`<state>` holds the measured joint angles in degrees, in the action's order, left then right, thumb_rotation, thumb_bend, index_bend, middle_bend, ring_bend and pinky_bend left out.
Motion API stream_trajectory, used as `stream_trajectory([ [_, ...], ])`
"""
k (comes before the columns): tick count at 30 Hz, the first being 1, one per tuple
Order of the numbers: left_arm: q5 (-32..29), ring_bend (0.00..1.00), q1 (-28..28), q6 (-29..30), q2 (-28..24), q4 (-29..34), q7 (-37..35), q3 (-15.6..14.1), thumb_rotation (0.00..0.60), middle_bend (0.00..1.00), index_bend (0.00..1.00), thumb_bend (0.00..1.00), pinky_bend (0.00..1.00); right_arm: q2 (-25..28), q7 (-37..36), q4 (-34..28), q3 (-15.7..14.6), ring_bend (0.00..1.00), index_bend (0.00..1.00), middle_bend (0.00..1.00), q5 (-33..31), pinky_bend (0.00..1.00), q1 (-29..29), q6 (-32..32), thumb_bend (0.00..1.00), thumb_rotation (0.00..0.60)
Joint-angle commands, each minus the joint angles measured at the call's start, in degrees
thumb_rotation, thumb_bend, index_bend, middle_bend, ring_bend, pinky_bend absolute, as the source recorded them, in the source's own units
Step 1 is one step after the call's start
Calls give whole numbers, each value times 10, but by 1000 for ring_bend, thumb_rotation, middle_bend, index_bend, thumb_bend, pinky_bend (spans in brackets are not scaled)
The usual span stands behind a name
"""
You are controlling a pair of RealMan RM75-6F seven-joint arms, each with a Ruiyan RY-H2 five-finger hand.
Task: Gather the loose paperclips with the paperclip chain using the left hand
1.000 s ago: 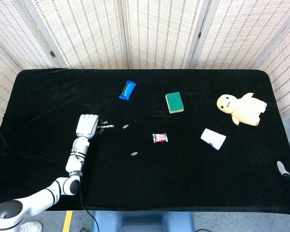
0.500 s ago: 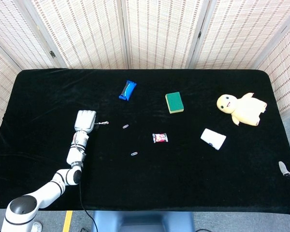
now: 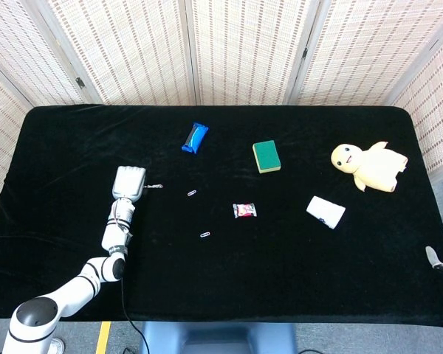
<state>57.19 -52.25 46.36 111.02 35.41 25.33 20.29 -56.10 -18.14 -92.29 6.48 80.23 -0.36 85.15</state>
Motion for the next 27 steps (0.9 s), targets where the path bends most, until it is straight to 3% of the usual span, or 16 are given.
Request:
stream_trajectory([
  [1,7,1000,12,23,-16,39,3,-5,600,1000,744,395,1000,0,0,0,0,12,0,36,1,0,0,-1,357,600],
  [10,49,1000,85,113,-111,298,57,-67,600,1000,744,396,1000,0,5,-1,-3,12,0,36,7,0,4,-5,357,600],
  [21,68,1000,131,168,-150,432,96,-119,600,1000,744,396,1000,0,4,-1,-8,12,0,36,23,0,2,4,357,600],
  [27,73,1000,136,178,-148,466,123,-134,600,1000,744,396,1000,0,8,-2,-10,13,0,36,30,0,3,5,357,600],
])
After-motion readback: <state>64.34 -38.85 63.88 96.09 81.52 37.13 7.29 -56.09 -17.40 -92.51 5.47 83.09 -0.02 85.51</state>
